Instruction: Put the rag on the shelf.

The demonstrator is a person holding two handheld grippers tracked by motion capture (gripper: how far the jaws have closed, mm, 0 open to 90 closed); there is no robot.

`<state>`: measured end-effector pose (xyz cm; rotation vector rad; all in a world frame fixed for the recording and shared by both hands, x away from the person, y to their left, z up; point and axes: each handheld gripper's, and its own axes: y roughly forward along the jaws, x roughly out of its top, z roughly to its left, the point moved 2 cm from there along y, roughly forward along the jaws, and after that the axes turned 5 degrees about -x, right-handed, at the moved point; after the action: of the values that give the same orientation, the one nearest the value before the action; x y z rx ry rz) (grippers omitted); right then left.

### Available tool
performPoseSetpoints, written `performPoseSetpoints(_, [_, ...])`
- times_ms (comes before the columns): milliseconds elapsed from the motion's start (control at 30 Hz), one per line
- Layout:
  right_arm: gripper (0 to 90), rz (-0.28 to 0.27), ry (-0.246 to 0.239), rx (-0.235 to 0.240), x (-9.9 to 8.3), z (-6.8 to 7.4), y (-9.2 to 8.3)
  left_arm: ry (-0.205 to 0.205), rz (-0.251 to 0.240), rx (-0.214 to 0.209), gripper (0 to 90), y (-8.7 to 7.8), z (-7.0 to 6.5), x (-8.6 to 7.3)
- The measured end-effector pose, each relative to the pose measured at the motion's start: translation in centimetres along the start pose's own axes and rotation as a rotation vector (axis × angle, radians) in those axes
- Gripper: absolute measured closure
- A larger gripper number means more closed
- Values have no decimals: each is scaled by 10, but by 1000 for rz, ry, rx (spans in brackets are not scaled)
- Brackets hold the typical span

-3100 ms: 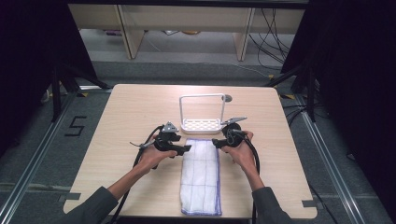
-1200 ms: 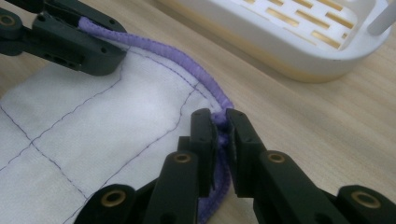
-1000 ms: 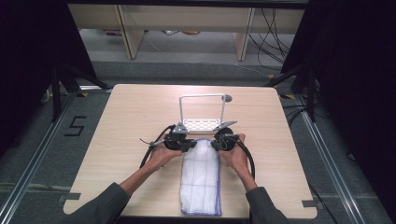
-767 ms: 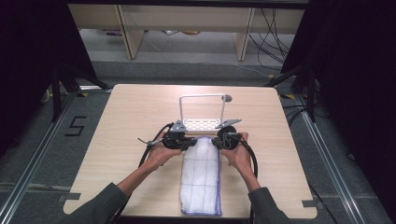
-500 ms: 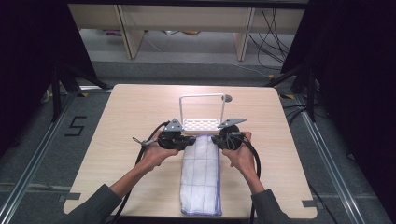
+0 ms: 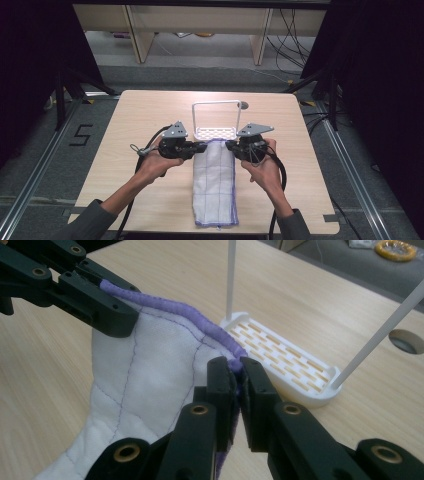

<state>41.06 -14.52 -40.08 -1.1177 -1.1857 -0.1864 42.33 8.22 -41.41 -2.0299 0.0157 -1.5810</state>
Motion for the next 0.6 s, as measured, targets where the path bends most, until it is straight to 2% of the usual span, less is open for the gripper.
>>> performPoseSetpoints(100, [844, -4, 2, 6, 4, 2, -6, 27, 7, -2, 825, -6, -6, 9])
performPoseSetpoints(133, [845, -19, -25, 5, 6, 1, -9, 30, 8, 8, 825, -7, -7, 13])
performPoseSetpoints(167, [845, -18, -1, 4, 8, 3, -12, 36, 6, 10, 825, -9, -8, 16])
performPoseSetpoints(300, [845, -42, -10, -4, 19, 2, -22, 41, -5, 11, 824, -18, -12, 31])
performPoseSetpoints(333, [845, -52, -24, -2, 22, 1, -25, 35, -13, 3, 824, -20, -13, 35])
performPoseSetpoints(400, [846, -70, -21, -17, 29, 1, -32, 21, -21, -10, 824, -25, -14, 44])
performPoseSetpoints(433, [845, -74, -25, -15, 33, 1, -35, 24, -24, -10, 824, -27, -14, 49])
performPoseSetpoints(467, [846, -84, -53, -16, 38, 0, -38, 33, -22, -7, 824, -30, -15, 54])
performPoseSetpoints(600, [847, -110, -53, -17, 60, -2, -54, 25, -49, -14, 824, -41, -16, 77])
